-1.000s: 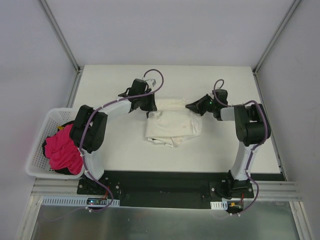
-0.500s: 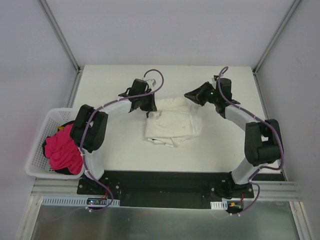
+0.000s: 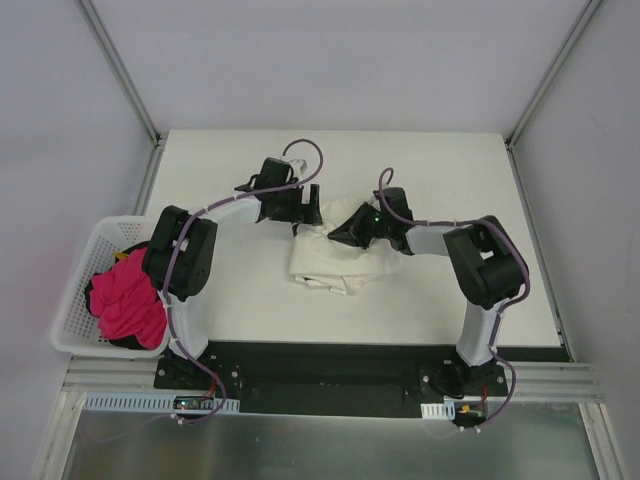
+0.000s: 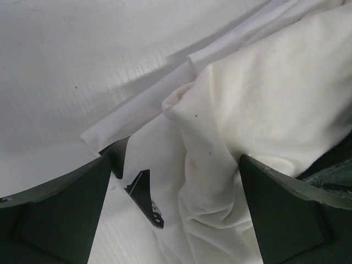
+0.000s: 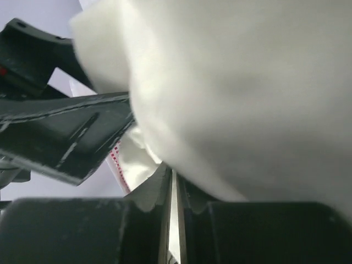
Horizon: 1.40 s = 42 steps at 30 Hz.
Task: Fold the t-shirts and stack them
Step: Smooth out wrinkles on the folded tshirt
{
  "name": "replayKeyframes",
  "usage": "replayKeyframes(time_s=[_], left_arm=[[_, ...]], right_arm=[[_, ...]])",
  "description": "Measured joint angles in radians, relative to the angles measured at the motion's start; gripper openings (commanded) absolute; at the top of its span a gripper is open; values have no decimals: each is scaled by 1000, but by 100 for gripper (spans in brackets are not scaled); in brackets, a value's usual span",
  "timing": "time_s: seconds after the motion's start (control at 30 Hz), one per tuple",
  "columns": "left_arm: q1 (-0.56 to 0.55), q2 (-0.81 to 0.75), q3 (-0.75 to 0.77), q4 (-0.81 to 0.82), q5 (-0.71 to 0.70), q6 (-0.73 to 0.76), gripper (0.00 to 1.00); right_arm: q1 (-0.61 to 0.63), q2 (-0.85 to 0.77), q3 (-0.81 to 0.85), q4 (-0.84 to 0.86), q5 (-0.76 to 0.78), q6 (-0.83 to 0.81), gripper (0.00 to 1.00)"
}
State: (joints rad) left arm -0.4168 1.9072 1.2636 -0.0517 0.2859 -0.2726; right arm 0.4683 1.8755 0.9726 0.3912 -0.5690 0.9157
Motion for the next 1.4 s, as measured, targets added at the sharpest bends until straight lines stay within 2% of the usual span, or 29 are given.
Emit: replayKeyframes(time_s=[0.3,0.63,0.8,0.93,1.13,1.4], left_arm=[[0,-53,0,-68,-15,1,99],[-1,-436,53,-133,-64,-27,99],[-3,-546,13,-47,-8,-100,99],[-3,-535,-113,10,34,-158,99],[-10,-422,-270,56,88,-230,99],[-41,-347,-311,159,159,-305,99]], right_arm=[[-17,68,-36,151,-34,92,9],[-27,97,-98,325,-49,166,9],[-31,97,-111,356,-49,179,10],[-36,97,-121,372,-50,183,10],[-45,97,-126,380,-54,183,11],[-52,97,-126,380,-64,184,11]])
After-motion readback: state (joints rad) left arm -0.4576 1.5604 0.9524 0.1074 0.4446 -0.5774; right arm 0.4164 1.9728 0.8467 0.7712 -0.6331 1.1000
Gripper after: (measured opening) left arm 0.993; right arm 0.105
